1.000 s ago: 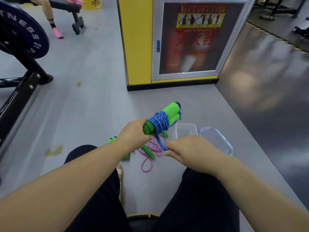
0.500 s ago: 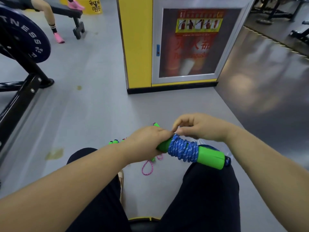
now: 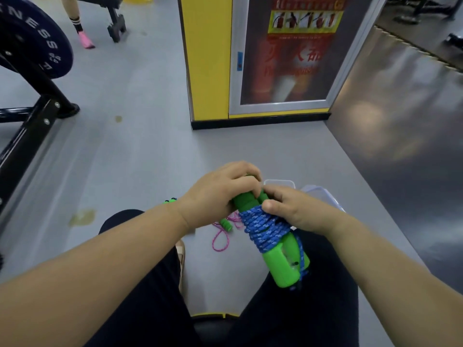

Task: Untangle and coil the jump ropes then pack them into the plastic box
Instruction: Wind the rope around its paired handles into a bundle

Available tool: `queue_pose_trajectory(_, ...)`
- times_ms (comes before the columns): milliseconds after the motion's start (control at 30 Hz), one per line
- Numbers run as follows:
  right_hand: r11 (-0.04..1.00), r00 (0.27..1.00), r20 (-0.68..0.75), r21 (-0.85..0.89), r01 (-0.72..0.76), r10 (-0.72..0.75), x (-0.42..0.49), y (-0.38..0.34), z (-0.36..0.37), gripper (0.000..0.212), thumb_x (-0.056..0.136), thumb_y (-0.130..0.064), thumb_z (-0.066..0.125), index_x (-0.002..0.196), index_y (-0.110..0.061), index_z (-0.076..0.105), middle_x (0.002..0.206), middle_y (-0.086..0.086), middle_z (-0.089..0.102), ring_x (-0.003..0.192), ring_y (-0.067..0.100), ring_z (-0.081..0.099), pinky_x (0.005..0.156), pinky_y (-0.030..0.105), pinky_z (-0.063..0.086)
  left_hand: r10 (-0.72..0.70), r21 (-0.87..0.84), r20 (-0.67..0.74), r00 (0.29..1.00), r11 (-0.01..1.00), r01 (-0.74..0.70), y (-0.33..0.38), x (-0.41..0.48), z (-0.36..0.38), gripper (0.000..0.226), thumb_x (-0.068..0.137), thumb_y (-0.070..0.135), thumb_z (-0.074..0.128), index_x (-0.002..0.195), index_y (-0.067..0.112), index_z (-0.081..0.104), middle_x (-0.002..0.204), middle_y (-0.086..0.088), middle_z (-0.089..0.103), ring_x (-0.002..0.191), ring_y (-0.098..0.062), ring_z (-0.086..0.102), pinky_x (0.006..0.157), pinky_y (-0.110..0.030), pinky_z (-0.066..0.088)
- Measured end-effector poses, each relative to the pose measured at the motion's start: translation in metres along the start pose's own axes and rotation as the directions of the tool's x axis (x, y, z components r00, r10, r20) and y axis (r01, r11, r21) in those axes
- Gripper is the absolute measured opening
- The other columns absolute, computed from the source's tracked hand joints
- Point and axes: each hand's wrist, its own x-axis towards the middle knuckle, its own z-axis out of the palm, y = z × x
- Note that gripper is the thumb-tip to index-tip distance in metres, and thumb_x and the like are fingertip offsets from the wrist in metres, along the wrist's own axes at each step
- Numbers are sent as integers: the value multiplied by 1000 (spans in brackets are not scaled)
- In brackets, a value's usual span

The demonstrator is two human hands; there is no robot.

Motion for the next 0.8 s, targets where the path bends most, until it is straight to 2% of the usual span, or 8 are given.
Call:
queue_pose_trajectory(100, 997, 983, -176, 48, 61, -52, 7, 7, 10, 19, 82, -35, 64, 95, -25, 55, 86, -16, 62, 76, -10, 60, 68, 8, 43, -402, -253, -136, 905, 898, 361, 5, -3, 7, 41, 80, 7, 57, 106, 37, 46, 124, 2, 46, 110, -13, 50, 90, -25, 45)
queue_pose_trajectory(167, 989, 922, -379, 85, 122, -81, 10, 13, 19, 14, 85, -25, 65, 95, -23, 55, 87, -16, 62, 77, -8, 61, 65, 3, 41, -771, -642, 21, 637, 478, 599, 17, -4, 11, 40, 89, 8, 58, 111, 39, 44, 128, 3, 47, 104, -16, 55, 86, -32, 51)
queue_pose_trajectory(233, 980, 825, -566, 156, 121, -12, 13, 18, 27, 12, 85, -27, 62, 93, -21, 55, 85, -14, 60, 75, -7, 60, 60, 2, 40, -804, -795, 380, 458, -31, 605, 27, -10, 18, 15, 93, 28, 54, 108, 29, 55, 115, 2, 62, 86, -15, 61, 73, -34, 52)
queue_pose_trajectory(267, 974, 799, -601, 192, 116, 23, 13, 19, 31, 14, 85, -30, 62, 92, -21, 54, 85, -13, 60, 73, -10, 60, 60, 3, 41, -747, -779, 491, 449, -144, 611, 31, -12, 23, 26, 89, 40, 58, 110, 26, 58, 110, 3, 67, 86, -13, 63, 77, -34, 52)
queue_pose_trajectory(400, 964, 861, -505, 255, 81, 61, 21, 26, 40, 48, 75, -46, 64, 107, -10, 60, 96, -2, 70, 88, 8, 68, 72, 21, 52, -763, -738, 397, 510, 66, 672, 34, -19, 40, 55, 71, 26, 81, 118, 18, 54, 110, -4, 70, 100, -17, 67, 93, -37, 52)
queue_pose_trajectory(533, 985, 957, -282, -138, -105, 63, 8, 6, 15, 14, 93, -29, 54, 91, -16, 57, 66, -13, 63, 58, -7, 55, 56, 7, 38, -774, -760, 403, 488, 15, 650, 27, -24, 36, 44, 77, 16, 76, 116, 15, 57, 105, -4, 72, 97, -19, 69, 91, -35, 53)
queue_pose_trajectory(633, 760, 982, -155, -623, -183, 109, -3, -6, -2, 29, 98, -35, 40, 92, -19, 63, 86, -4, 64, 78, 7, 56, 63, 18, 34, -804, -768, 395, 445, -23, 640, 23, -31, 32, 41, 78, 14, 73, 117, 15, 58, 101, -1, 73, 93, -17, 70, 88, -33, 53)
queue_pose_trajectory(800, 839, 987, -162, -538, -83, -6, -18, -19, -8, 24, 99, -26, 38, 84, -22, 57, 72, -16, 49, 66, -13, 49, 66, -2, 31, -769, -810, 404, 494, -50, 584, 26, -32, 23, 41, 79, 14, 70, 117, 19, 56, 104, -2, 72, 94, -19, 70, 82, -30, 55)
